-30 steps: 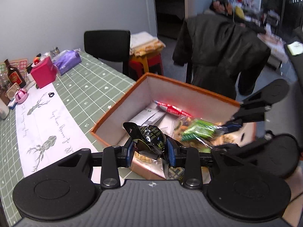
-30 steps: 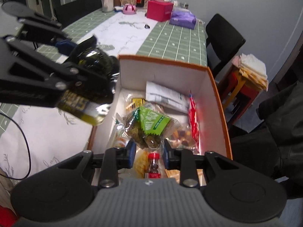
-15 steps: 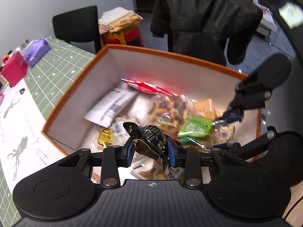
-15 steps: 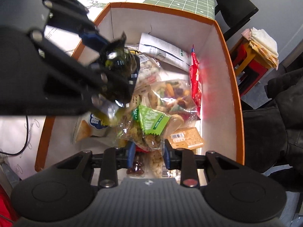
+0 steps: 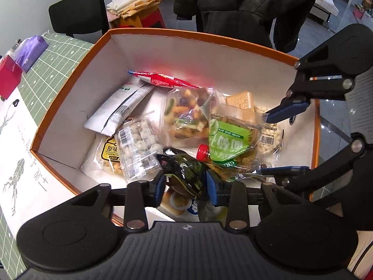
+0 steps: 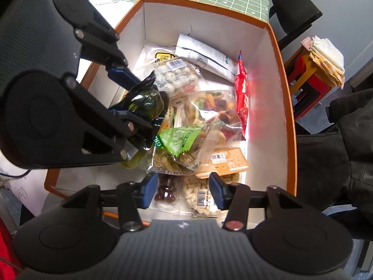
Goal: Organize snacks
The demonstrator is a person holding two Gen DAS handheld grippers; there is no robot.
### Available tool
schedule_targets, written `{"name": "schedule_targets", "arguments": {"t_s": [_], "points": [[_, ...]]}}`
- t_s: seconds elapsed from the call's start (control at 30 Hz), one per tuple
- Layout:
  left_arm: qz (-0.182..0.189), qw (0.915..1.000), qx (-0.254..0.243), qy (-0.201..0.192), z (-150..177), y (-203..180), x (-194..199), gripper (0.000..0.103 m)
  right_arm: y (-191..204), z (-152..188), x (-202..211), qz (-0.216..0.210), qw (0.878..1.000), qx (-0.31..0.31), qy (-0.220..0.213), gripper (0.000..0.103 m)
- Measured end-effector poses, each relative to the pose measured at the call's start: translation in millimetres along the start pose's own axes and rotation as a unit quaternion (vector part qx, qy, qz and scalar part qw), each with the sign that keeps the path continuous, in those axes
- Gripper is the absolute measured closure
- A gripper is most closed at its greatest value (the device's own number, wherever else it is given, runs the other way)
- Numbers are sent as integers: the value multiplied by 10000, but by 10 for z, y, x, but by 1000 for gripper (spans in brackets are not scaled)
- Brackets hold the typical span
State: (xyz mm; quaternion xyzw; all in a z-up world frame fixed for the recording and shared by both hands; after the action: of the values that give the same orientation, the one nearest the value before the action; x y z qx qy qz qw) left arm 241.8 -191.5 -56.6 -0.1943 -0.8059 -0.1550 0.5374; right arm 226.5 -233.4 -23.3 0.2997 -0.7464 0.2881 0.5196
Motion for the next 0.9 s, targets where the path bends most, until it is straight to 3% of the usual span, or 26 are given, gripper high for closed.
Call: {"name": "schedule_targets", "arguments": {"t_s": [0.13,0.27,0.37,0.67,0.9], "points": [[191,9997,141,-37,11,38,98,48,18,13,31,33,10000,13,-7,48],[103,9998,62,-140,30,17,247,34,23,11,89,129,9999,3,1,46],[65,9998,13,-202,67,0,366,33,32,10,186,209,9998,-17,-76,39],[-210,9981,-46,-571,317,-4,907,29,128,-33,557,608,9973,-88,-400,33],[-397,9898,466,-1287,658,140,1571,24,349,-134,941,931,9895,-267,-1076,33]]}}
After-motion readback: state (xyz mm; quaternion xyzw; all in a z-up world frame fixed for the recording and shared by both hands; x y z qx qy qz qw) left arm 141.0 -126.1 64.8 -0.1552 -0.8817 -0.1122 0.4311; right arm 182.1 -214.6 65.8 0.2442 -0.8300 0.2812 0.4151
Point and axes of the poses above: each gripper's, at about its wrist camera, not at the fingertips, and x roughly against the way its jaws point, y to its left, z to its underside, the point moved 3 cm from there along -x, roughly the way its jaws point, and after that the axes turned 12 degrees about x, right-handed, at the moved point
